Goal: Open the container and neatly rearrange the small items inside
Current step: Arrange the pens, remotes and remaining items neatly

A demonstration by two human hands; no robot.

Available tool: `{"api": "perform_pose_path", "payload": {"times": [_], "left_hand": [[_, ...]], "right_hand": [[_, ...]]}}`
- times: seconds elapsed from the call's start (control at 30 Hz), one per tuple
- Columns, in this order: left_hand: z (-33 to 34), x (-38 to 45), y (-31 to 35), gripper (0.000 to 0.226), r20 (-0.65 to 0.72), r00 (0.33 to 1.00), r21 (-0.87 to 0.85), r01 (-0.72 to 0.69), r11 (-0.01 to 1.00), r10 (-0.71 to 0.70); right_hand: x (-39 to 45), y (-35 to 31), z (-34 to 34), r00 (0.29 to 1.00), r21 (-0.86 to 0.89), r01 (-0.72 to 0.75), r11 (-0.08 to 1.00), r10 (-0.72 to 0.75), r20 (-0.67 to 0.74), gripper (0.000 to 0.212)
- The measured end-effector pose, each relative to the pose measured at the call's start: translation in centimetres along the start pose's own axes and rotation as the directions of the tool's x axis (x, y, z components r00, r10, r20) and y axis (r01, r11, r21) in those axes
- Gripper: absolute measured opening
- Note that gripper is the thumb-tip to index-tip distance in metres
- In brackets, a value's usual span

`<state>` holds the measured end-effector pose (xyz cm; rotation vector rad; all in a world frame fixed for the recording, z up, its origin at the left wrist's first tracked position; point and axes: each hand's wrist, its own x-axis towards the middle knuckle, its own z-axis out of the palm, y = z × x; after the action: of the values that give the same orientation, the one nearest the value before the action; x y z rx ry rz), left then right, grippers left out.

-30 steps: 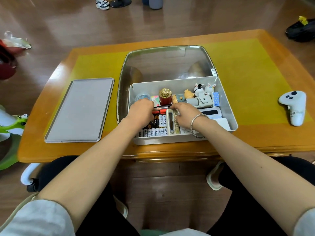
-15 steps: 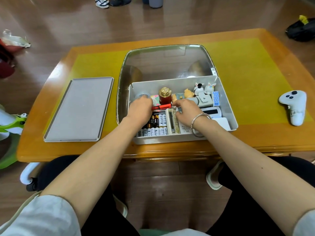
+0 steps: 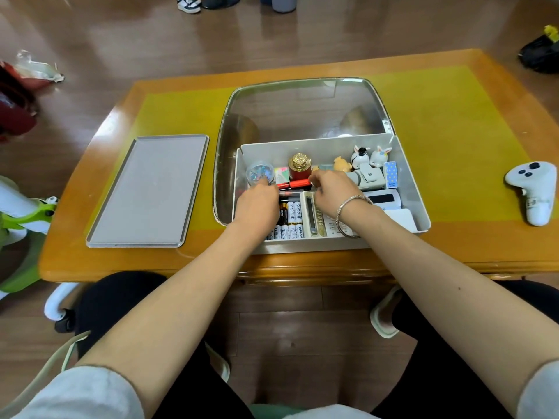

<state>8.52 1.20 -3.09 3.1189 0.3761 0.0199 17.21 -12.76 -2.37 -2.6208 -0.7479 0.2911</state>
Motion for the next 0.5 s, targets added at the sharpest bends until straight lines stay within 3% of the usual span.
{"api": "perform_pose_path", "payload": {"times": [0.17,0.5], "left_hand": [[0.37,-0.48,0.23,0.026,0.057,0.998,-0.035,0.013,0.999,-0.011],[0.24,-0.6,0.38,0.029,0.062,0.997,-0.111,0.052,0.992,-0.045]], "right_hand": [[0.65,-0.85,0.41,0.998,-0.093,0.046,0.995,-0.041,0.056,0.035],[0.6,-0.58,0.65,0.997,-0.03,0.056,0.998,-0.055,0.046,0.039]]}}
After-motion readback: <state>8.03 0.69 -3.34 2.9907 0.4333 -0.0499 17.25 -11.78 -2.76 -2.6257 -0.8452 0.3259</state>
